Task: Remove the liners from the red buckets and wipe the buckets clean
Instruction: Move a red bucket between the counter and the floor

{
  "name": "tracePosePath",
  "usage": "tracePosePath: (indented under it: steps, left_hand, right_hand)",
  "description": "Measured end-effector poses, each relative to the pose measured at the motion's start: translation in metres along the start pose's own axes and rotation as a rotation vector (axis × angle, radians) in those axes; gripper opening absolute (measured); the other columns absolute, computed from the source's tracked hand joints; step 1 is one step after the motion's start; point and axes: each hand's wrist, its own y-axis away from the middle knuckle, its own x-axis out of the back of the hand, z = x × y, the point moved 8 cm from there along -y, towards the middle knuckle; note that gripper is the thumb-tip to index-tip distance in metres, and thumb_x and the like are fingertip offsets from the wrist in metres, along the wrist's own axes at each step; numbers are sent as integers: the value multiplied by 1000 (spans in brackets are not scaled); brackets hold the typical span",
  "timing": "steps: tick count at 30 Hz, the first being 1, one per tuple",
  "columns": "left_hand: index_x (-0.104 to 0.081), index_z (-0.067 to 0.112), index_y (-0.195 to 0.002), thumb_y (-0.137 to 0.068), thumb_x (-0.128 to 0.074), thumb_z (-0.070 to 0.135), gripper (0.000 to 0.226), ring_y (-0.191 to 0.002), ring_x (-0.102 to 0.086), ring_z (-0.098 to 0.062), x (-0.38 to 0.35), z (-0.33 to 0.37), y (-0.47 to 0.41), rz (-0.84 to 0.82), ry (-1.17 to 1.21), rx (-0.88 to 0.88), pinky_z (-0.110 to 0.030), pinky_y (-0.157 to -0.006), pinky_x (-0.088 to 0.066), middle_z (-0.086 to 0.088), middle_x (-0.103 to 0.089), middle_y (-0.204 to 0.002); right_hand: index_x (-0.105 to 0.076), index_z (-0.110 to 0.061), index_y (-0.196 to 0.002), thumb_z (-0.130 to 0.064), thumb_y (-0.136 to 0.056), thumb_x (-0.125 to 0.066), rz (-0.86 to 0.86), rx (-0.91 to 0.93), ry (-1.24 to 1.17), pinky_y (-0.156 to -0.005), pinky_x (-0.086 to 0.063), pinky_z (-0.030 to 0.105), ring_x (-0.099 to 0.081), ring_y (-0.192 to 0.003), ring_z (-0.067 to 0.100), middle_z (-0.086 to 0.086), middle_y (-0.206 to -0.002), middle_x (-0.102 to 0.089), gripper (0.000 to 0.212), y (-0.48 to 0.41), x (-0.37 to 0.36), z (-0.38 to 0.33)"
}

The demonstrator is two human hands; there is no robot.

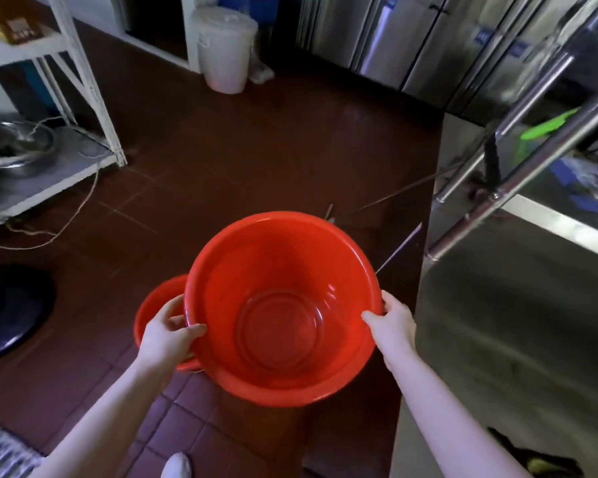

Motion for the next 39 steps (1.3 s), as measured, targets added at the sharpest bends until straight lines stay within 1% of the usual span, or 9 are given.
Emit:
tracePosePath:
  steps: [6,11,15,18,21,23,26,29,39]
  left_hand:
    - [-49,30,-137,-79,-69,-5,70,-70,-70,-21,-6,-42,-59,-79,-92,39,-37,-55,-59,-6,-69,-98]
    - [-44,25,-142,-82,-69,-4,71,-82,-68,-23,-36,-95,-92,-98,-95,114,-37,-64,-57,-6,-64,-101]
    - [-44,23,-142,-85,-68,-4,67,-69,-64,-12,-63,-148,-123,-84,-113,156,-25,-51,-52,5,-64,-88]
    - [-48,20,-137,-85,-67,-7,62,-69,-65,-16,-83,-194,-153,-57,-146,168,-30,-55,-57,4,-67,-86]
    - [-51,20,-135,-84,-68,-7,61,-83,-68,-28,-107,-237,-187,-53,-203,156,-48,-80,-58,2,-67,-87]
    - [-51,24,-134,-83,-70,-3,60,-91,-67,-30,-125,-260,-209,-66,-268,106,-46,-87,-54,10,-65,-85]
    - [-48,25,-135,-83,-73,10,59,-88,-66,-22,-153,-286,-243,-136,-462,-12,-35,-80,-50,13,-65,-87]
    - [-45,19,-137,-82,-75,14,63,-94,-68,-28,-178,-311,-279,-159,-579,-73,-36,-81,-51,2,-70,-102]
    - [-34,22,-148,-86,-71,19,73,-120,-57,-33,-214,-350,-376,-30,-641,-150,-40,-96,-44,-11,-58,-136]
  right_hand:
    - [-63,-22,-119,-8,-82,-64,23,-151,202,-80,-51,31,-62,-89,27,12,-110,-60,40,-13,-52,30]
    - [-60,-13,-118,-2,-80,-63,0,-245,346,-86,-48,34,-60,-90,34,18,-113,-52,40,-43,-89,72]
    - [-34,-16,-148,-1,-80,-65,-153,-292,415,-101,-41,33,-55,-115,33,16,-130,-42,77,-80,-134,126]
    - [-26,-16,-153,0,-79,-66,-168,-314,429,-104,-38,31,-51,-122,32,14,-133,-42,86,-110,-171,173]
    - [-28,-20,-152,2,-79,-63,-103,-326,425,-100,-41,33,-52,-120,33,13,-131,-45,84,-142,-203,216]
    - [-30,-22,-151,3,-79,-63,-56,-320,429,-97,-44,34,-54,-118,34,13,-131,-47,83,-164,-222,239]
    - [-31,-23,-151,4,-79,-61,-6,-286,452,-95,-45,36,-55,-117,36,14,-131,-48,82,-198,-245,269]
    - [-36,-27,-149,6,-80,-59,43,-258,434,-96,-46,37,-55,-118,36,12,-132,-52,79,-228,-263,295]
    - [-58,-25,-127,2,-84,-64,99,-256,290,-90,-51,35,-63,-108,29,10,-119,-66,51,-300,-330,359]
